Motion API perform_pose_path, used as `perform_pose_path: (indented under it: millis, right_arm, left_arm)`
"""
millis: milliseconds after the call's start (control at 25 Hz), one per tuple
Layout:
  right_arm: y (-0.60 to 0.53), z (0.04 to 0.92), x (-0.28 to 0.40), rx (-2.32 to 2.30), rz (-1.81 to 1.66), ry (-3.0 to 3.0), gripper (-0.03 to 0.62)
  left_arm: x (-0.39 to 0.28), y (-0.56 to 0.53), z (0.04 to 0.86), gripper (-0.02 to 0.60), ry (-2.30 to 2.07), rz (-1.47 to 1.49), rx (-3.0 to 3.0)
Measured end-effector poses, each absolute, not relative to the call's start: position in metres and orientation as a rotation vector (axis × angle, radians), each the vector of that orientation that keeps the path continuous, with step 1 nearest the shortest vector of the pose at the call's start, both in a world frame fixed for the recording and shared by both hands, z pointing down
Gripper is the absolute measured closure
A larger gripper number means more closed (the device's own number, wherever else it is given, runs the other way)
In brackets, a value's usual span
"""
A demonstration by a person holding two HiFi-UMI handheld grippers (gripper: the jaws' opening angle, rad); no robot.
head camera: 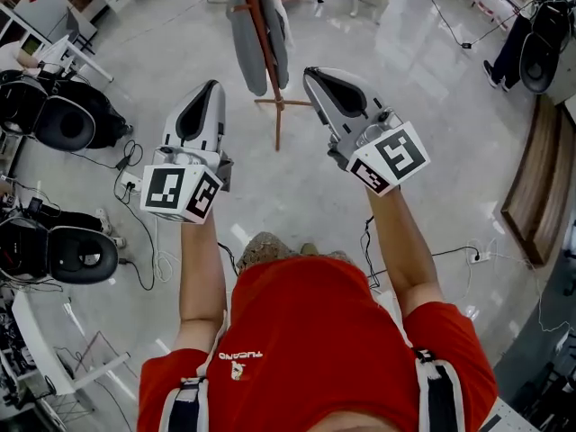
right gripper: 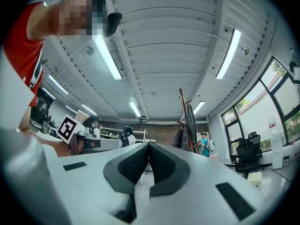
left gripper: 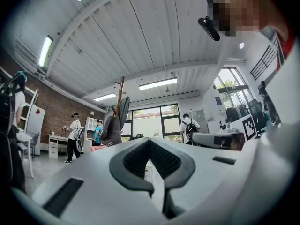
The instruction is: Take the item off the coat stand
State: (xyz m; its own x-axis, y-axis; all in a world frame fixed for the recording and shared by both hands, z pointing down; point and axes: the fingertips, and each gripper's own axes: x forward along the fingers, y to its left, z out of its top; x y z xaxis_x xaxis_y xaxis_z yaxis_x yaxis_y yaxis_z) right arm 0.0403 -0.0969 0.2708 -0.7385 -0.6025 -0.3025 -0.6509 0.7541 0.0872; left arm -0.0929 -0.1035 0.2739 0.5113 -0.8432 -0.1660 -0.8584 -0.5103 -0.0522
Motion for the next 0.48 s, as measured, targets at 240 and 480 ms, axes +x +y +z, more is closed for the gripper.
perform_pose_path:
  millis: [240,480]
  right_arm:
    - [-0.119,0.271,0.038,-0.979,0.276,2.705,0.569]
    - [-0.164,0.273,0.031,-0.988,0.303,2.726,0.569]
  left_arm:
    - [-0.102,-0.133,0.271,0.572,1.505,0.19,-2.598]
    - [-0.11,-0.191,0.267,0.474,1.502,0.228,-2.577]
